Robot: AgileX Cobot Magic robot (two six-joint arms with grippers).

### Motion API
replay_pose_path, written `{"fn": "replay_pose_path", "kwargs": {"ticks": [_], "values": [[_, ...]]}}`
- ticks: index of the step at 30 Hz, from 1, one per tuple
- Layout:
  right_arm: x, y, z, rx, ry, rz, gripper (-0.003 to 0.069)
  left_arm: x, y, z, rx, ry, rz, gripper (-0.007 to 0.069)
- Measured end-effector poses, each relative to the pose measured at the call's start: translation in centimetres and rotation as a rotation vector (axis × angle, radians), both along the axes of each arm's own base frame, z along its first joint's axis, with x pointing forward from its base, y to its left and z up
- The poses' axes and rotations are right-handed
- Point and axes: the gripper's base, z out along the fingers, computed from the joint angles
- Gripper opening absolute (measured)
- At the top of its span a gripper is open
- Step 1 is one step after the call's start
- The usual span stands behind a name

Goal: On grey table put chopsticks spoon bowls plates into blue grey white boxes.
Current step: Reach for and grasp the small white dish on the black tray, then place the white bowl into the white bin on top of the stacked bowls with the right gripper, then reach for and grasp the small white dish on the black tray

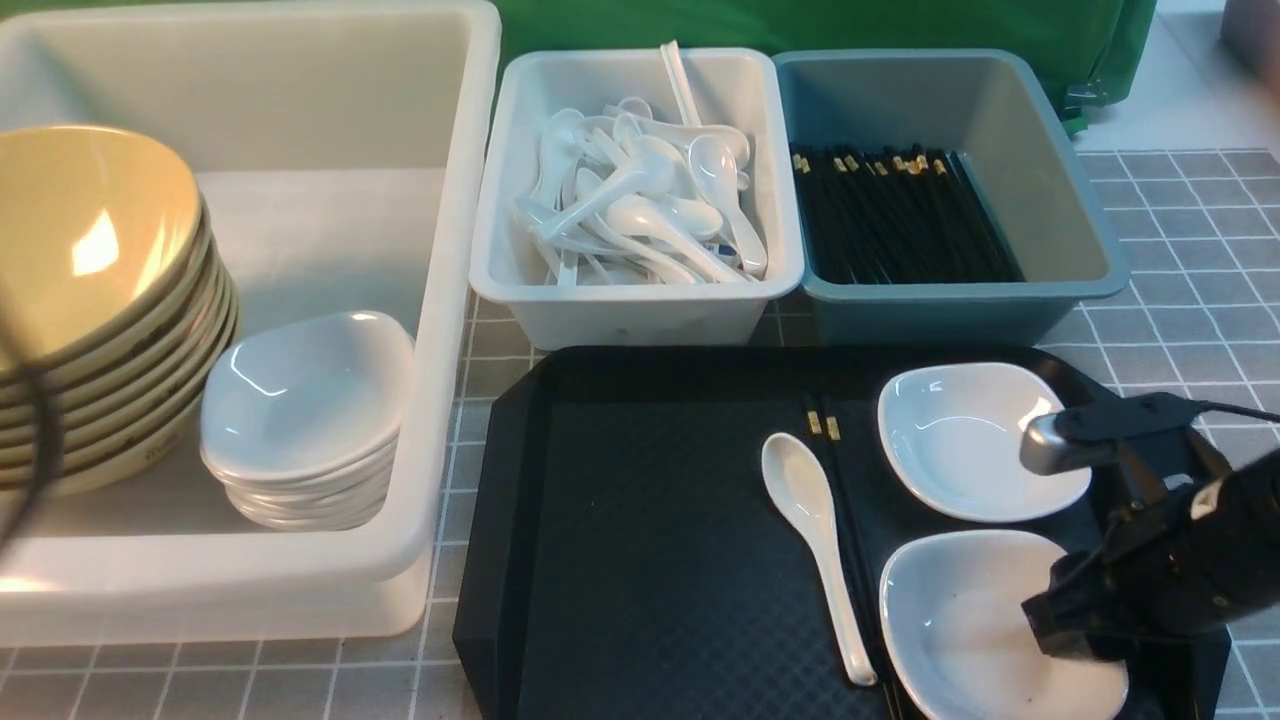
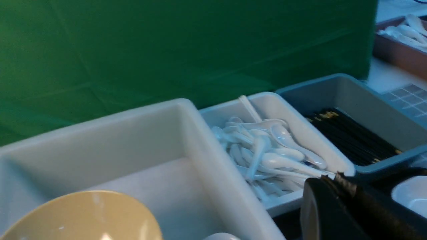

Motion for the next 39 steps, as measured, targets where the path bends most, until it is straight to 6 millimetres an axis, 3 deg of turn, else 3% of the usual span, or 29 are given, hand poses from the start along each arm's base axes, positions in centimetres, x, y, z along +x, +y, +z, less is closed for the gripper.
{"fn": "replay_pose_path", "kwargs": {"ticks": [3,8,12,14,18,22,23,24,27,30,33,35,36,37,39], "values": [[0.4,0.3,2.2,0.026,-0.016,0.027,0.0115,-2.9,1.1,-3.2,0.063,-0.085,0.186,-0.001],[0.6,1.4,9.3,0.183,-0.201,0.035,0.0061,-5.5,2.6,-9.0,0.041,-0.143,0.413,-0.001],[1.3,5.3,14.5,0.478,-0.394,0.13,0.0061,-5.6,3.4,-13.2,-0.058,-0.112,0.513,-0.0009],[2.0,8.6,16.2,0.639,-0.469,0.202,0.0061,-5.2,3.7,-15.2,-0.112,-0.077,0.538,-0.0008],[4.0,15.5,16.0,0.797,-0.516,0.297,0.0064,-4.2,3.9,-17.7,-0.147,-0.025,0.544,-0.0008],[7.0,21.9,13.3,0.792,-0.504,0.346,0.0085,-3.9,3.8,-17.5,-0.142,-0.083,0.523,-0.0008],[7.2,22.2,13.5,0.795,-0.511,0.347,0.009,-3.9,3.8,-17.5,-0.142,-0.085,0.522,-0.0008],[8.3,23.9,12.0,0.788,-0.492,0.349,0.0113,-3.9,3.7,-17.4,-0.142,-0.097,0.518,-0.0008],[10.1,25.8,10.2,0.802,-0.457,0.337,0.0204,-3.9,3.7,-17.4,-0.141,-0.103,0.517,-0.0008],[10.9,26.2,9.7,0.822,-0.431,0.343,0.0318,-3.9,3.7,-17.4,-0.141,-0.102,0.517,-0.0008],[11.3,24.8,10.4,0.833,-0.395,0.379,0.0413,-3.9,3.7,-17.4,-0.141,-0.102,0.517,-0.0008],[11.9,22.0,11.6,0.788,-0.356,0.386,0.0442,-3.9,3.7,-17.4,-0.141,-0.102,0.517,-0.0008],[11.8,21.6,11.9,0.768,-0.354,0.405,0.0443,-3.9,3.7,-17.4,-0.141,-0.102,0.517,-0.0008],[12.2,18.8,12.8,0.686,-0.33,0.405,0.0443,-3.9,3.7,-17.4,-0.141,-0.102,0.517,-0.0008],[12.2,15.4,13.6,0.536,-0.294,0.4,0.0427,-3.9,3.7,-17.4,-0.141,-0.102,0.517,-0.0008]]}}
